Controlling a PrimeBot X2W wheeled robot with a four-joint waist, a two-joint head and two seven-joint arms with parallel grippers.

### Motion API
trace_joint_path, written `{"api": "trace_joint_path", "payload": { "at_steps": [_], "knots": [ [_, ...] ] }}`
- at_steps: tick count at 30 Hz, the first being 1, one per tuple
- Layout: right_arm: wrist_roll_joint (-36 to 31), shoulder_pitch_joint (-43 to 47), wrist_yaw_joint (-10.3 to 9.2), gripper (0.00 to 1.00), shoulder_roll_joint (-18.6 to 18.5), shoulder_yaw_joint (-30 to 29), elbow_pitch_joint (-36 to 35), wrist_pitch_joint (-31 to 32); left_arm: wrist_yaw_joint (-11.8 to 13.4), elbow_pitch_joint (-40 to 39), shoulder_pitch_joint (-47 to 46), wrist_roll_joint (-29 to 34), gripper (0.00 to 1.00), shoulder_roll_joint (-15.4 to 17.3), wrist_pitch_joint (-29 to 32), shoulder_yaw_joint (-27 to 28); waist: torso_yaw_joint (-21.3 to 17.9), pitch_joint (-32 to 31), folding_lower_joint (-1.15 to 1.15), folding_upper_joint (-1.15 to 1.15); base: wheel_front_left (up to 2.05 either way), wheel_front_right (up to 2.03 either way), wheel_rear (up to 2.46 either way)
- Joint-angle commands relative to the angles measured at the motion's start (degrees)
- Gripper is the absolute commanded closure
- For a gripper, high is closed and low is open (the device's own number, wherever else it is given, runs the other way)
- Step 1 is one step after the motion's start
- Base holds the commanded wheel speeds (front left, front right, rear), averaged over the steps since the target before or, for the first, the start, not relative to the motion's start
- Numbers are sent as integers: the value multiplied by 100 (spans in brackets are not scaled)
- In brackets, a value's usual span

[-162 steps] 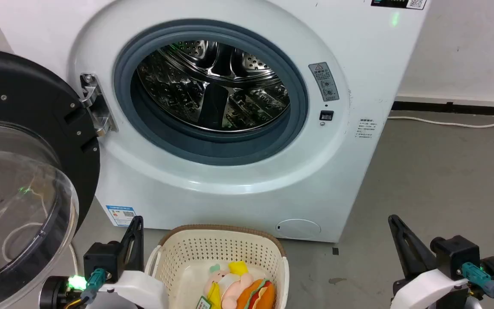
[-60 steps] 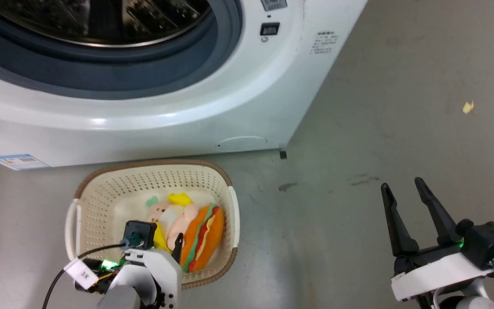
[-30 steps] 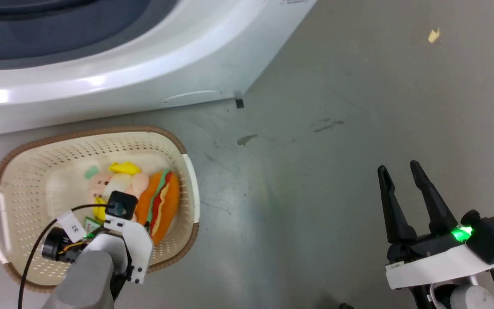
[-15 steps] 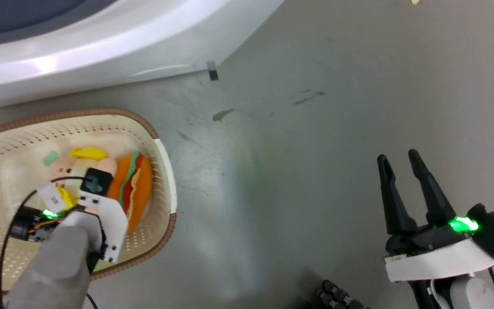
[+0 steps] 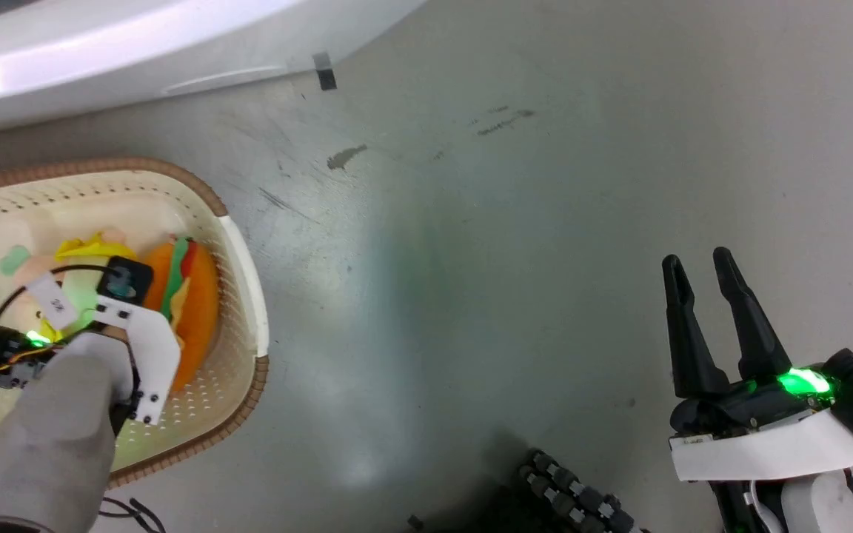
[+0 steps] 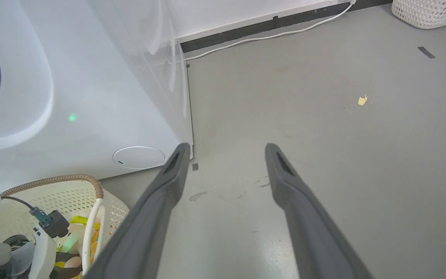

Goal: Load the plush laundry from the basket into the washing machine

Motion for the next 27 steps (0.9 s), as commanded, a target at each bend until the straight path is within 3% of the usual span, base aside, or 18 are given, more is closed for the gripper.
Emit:
{"api": "trace_joint_path", "payload": {
  "at_steps": [1, 7, 12, 20, 27],
  "knots": [
    [77, -158, 30, 0, -7, 19, -17, -71, 3, 189, -139, -86, 100, 66, -47, -61, -75, 93, 0, 0, 0, 0, 0],
    [-11, -227, 30, 0, -7, 70, 88, -71, -3, 210, -4, -221, 100, 37, -135, -17, -85, -80, 0, 0, 0, 0, 0],
    [-236, -178, 30, 0, -7, -28, 207, -71, 33, 227, 291, -385, 100, -163, -326, 49, 57, -602, 0, 0, 0, 0, 0],
    [-880, 139, 30, 0, -7, -274, 404, -71, -107, 253, 1084, -715, 100, -747, -772, 137, 570, -2055, 0, 0, 0, 0, 0],
    [-1333, 618, 30, 0, -7, -458, 511, -71, -302, 159, 1667, -918, 100, -1228, -1526, 139, 1110, -3213, 0, 0, 0, 0, 0]
  ]
}}
